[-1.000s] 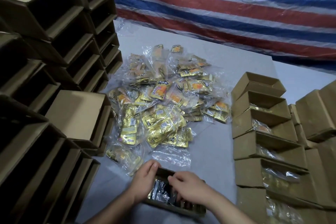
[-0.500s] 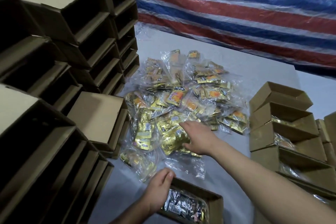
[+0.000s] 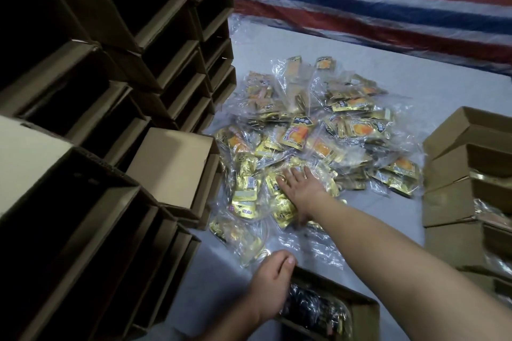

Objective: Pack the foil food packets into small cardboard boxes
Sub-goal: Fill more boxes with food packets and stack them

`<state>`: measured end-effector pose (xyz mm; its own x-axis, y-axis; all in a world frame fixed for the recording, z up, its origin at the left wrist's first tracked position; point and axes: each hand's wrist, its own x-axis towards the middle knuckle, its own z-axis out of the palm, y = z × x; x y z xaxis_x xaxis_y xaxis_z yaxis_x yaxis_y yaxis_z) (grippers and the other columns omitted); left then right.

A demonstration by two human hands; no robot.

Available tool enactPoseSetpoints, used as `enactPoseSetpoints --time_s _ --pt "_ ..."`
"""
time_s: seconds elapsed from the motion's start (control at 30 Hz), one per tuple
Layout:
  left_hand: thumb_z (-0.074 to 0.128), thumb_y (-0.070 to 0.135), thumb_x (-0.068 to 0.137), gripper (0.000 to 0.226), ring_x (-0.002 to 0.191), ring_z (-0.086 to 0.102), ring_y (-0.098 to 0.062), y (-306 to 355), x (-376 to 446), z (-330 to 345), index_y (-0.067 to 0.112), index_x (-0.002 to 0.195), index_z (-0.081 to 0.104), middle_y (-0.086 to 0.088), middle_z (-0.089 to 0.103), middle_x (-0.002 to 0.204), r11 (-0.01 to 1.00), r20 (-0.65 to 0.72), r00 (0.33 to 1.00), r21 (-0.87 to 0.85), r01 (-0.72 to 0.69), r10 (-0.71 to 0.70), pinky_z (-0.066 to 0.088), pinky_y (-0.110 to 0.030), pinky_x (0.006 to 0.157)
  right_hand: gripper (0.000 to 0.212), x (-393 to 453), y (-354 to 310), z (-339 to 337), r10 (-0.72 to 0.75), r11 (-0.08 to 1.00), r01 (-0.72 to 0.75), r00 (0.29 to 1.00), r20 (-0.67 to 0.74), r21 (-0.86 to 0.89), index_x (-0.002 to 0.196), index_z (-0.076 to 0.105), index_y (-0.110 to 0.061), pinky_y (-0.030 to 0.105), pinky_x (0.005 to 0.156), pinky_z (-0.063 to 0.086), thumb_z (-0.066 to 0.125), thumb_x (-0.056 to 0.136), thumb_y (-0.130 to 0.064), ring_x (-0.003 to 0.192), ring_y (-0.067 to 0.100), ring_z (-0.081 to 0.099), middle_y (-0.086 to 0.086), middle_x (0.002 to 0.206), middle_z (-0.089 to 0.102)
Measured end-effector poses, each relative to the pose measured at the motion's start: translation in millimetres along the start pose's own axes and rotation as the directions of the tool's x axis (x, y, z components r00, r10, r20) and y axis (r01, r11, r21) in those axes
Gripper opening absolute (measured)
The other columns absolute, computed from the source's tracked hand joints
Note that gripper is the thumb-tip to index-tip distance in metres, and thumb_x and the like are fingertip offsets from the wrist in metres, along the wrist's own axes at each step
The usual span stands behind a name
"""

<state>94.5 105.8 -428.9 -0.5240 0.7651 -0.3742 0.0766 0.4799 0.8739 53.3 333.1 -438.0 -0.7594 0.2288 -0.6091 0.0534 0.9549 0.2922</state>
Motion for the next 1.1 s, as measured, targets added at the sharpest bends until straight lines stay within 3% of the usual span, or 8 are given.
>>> enactPoseSetpoints --time_s 0.2,0.43,0.57,0.77,0.87,0.93,1.0,1.1 --pt "0.044 0.027 0.103 0.021 0.09 0.052 -0.005 3.6 0.5 -2.3 0.025 0.089 0.06 0.012 0.055 0.087 1.0 0.004 1.0 0.012 -0.003 0.002 0.041 -0.024 0.09 0.12 8.9 -5.5 8.6 0.033 0.999 -0.033 0.997 -0.069 -0.004 0.154 -0.019 -0.01 0.056 0.122 0.0 0.072 0.084 -0.043 0.152 0.04 0.0 0.021 0.164 -0.006" --pt "0.044 0.025 0.103 0.021 0.092 0.052 -0.004 1.7 1.0 -1.7 0.022 0.093 0.061 0.013 0.055 0.088 0.999 0.005 1.0 0.041 -0.024 0.024 0.041 -0.023 0.091 0.111 17.4 0.7 2.1 0.011 1.0 -0.011 0.994 -0.109 -0.005 0.158 0.001 -0.008 0.056 0.121 0.004 0.076 0.079 -0.026 0.149 0.036 0.017 0.021 0.162 0.015" --pt "0.043 0.03 0.103 0.021 0.092 0.051 0.001 1.7 2.9 -1.7 0.025 0.091 0.06 0.014 0.055 0.089 0.999 0.009 1.0 0.05 -0.005 0.004 0.04 -0.019 0.089 0.096 20.5 4.7 -8.7 -0.009 0.998 0.015 0.995 -0.097 0.062 0.15 0.024 -0.011 0.052 0.117 0.028 0.081 0.075 -0.028 0.135 0.035 0.041 0.018 0.15 0.035" --pt "0.043 0.032 0.103 0.021 0.094 0.051 0.0 -0.4 0.6 -1.4 0.025 0.093 0.06 0.012 0.057 0.093 0.999 0.016 1.0 0.046 -0.003 0.002 0.039 -0.02 0.091 0.054 18.3 14.8 -19.2 -0.001 0.979 0.036 0.985 -0.17 0.201 0.122 0.044 -0.019 0.037 0.084 0.047 0.073 0.079 -0.035 0.096 0.024 0.061 0.004 0.107 0.058" --pt "0.044 0.032 0.102 0.02 0.097 0.051 0.0 0.0 0.0 -1.7 0.025 0.095 0.061 0.013 0.058 0.094 0.998 -0.003 1.0 0.057 -0.004 0.004 0.038 -0.017 0.092 0.076 19.1 17.2 -11.5 0.034 0.965 0.004 0.99 -0.14 0.262 0.139 0.034 -0.012 0.044 0.101 0.044 0.064 0.081 -0.052 0.113 0.03 0.055 0.011 0.124 0.057" --pt "0.045 0.03 0.102 0.02 0.094 0.05 0.003 0.6 0.9 -1.9 0.023 0.095 0.062 0.01 0.057 0.094 0.998 -0.019 1.0 0.057 -0.021 0.022 0.037 -0.013 0.089 0.1 20.5 13.4 -5.0 0.062 0.964 -0.032 0.992 -0.107 0.266 0.157 0.005 -0.01 0.05 0.115 0.031 0.054 0.084 -0.059 0.135 0.037 0.04 0.017 0.15 0.038" --pt "0.045 0.029 0.102 0.02 0.092 0.049 0.004 2.2 1.4 -1.8 0.021 0.095 0.062 0.01 0.056 0.093 0.998 -0.029 0.999 0.063 -0.03 0.032 0.036 -0.009 0.085 0.106 23.5 6.3 -1.3 0.099 0.955 -0.069 0.991 -0.09 0.289 0.157 -0.01 -0.01 0.053 0.12 0.021 0.051 0.087 -0.061 0.144 0.041 0.027 0.019 0.16 0.021" --pt "0.045 0.029 0.102 0.02 0.091 0.049 0.004 2.6 1.6 -2.8 0.02 0.096 0.062 0.012 0.056 0.092 0.997 -0.044 0.999 0.068 -0.027 0.03 0.036 -0.011 0.086 0.109 26.2 -4.9 -1.4 0.15 0.942 -0.119 0.986 -0.076 0.314 0.156 -0.014 -0.009 0.055 0.122 0.013 0.054 0.088 -0.061 0.148 0.042 0.019 0.019 0.163 0.012"
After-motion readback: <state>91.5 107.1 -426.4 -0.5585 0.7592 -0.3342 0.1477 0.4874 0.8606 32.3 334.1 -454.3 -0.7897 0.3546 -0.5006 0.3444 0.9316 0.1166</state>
